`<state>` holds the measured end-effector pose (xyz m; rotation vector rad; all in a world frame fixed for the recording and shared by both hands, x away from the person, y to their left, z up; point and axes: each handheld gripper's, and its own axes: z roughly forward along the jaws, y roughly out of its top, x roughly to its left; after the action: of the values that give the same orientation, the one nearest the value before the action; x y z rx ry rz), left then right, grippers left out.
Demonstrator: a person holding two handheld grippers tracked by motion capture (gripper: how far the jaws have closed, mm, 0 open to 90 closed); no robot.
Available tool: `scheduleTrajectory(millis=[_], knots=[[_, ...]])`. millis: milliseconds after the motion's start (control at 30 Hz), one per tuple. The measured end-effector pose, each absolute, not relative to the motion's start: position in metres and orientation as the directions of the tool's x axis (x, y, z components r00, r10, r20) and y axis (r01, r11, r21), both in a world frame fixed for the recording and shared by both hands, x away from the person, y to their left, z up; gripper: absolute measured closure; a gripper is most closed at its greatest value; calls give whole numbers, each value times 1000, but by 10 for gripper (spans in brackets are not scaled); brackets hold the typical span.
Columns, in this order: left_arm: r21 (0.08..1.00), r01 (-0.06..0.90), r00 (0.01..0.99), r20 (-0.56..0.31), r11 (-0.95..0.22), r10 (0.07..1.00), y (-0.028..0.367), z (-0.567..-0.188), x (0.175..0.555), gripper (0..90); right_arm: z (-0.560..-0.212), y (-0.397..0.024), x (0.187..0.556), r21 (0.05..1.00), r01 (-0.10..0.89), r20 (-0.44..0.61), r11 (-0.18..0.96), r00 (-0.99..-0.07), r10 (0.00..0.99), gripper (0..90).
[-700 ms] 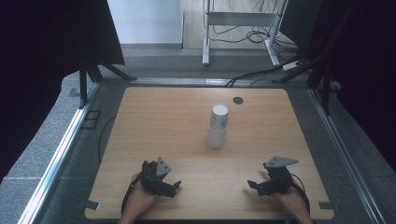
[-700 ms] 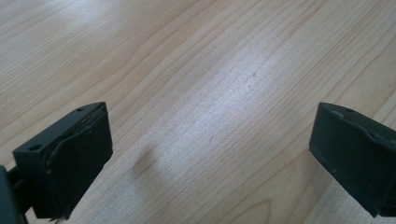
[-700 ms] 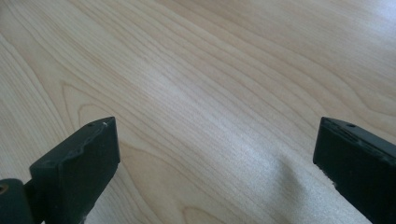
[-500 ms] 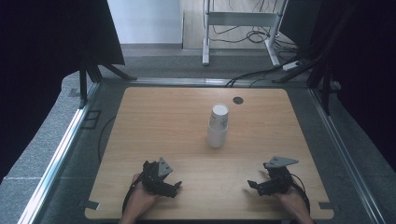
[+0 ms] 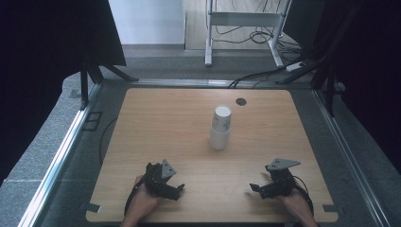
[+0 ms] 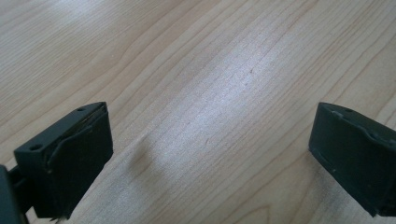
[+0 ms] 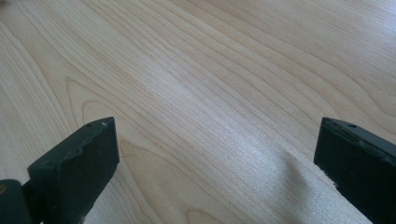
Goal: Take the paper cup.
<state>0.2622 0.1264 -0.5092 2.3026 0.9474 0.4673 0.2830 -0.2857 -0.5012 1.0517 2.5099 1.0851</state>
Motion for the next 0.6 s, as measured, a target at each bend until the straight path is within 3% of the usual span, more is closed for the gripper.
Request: scheduleTrajectory(millis=[600], knots=[[686, 494, 698, 53, -534, 715, 125, -506, 267, 0, -492, -281, 287, 716, 486, 51, 502, -753, 657, 0]])
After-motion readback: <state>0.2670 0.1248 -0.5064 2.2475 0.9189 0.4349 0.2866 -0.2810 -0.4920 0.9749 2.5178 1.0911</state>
